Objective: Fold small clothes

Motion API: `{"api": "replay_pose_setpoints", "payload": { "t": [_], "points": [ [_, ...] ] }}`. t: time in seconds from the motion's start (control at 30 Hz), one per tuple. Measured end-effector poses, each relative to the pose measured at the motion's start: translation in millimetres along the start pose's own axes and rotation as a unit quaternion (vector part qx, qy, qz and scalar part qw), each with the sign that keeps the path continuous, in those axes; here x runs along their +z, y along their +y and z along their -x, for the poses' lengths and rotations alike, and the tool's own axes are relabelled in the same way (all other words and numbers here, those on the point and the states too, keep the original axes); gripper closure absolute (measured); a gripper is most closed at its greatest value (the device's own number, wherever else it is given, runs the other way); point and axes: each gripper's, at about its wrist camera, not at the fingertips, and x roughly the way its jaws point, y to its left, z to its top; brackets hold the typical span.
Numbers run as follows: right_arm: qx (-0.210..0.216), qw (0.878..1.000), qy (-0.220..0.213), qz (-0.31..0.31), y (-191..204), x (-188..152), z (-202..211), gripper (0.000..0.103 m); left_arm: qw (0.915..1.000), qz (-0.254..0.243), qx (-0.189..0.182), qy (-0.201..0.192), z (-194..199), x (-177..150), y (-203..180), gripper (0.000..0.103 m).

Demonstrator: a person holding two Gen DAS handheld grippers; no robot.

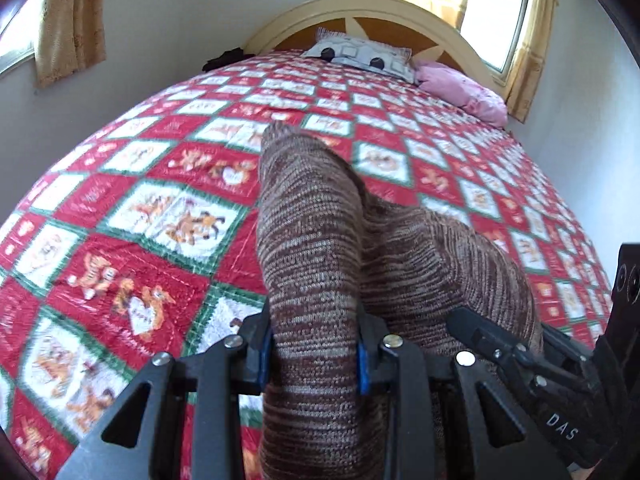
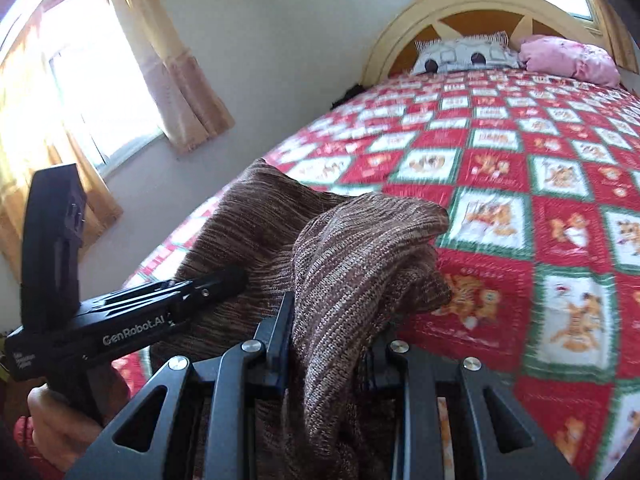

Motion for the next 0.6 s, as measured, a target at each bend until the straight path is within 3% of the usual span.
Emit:
{"api": "replay_pose_setpoints", "payload": {
  "t": [0.07,0.17,0.2,0.3,0.4,0.5,0.6],
  "points": [
    [-0.016,1.0,0.019,0.0,-7,-4,-17,0.075,0.9999,0.01,0.007,0.004,-17,-11,9,0.064],
    [0.0,0.998,0.048,-0.049,-28,-3,-27,0.073,0.999,0.044,-0.007,-0.001,-23,-18,23,0.048],
    [0.006,0.997,0.055,-0.057,-32,-3,-30,0.071,0.9983,0.058,-0.008,0.003,-23,-17,26,0.037],
    [0.041,0.992,0.066,-0.096,-46,-4,-31,0.069,0.9961,0.084,-0.023,0.014,-28,-16,37,0.033],
    [0.056,0.989,0.061,-0.12,-54,-7,-22,0.067,0.998,0.062,-0.013,0.011,-25,-19,32,0.03],
    [0.001,0.993,0.009,-0.114,-49,-19,12,0.065,0.9983,0.058,-0.009,0.008,-24,-20,31,0.023],
    [-0.119,0.991,-0.043,-0.052,-21,-31,49,0.065,0.9977,0.067,-0.006,0.006,-18,-26,34,0.016]
  ]
}}
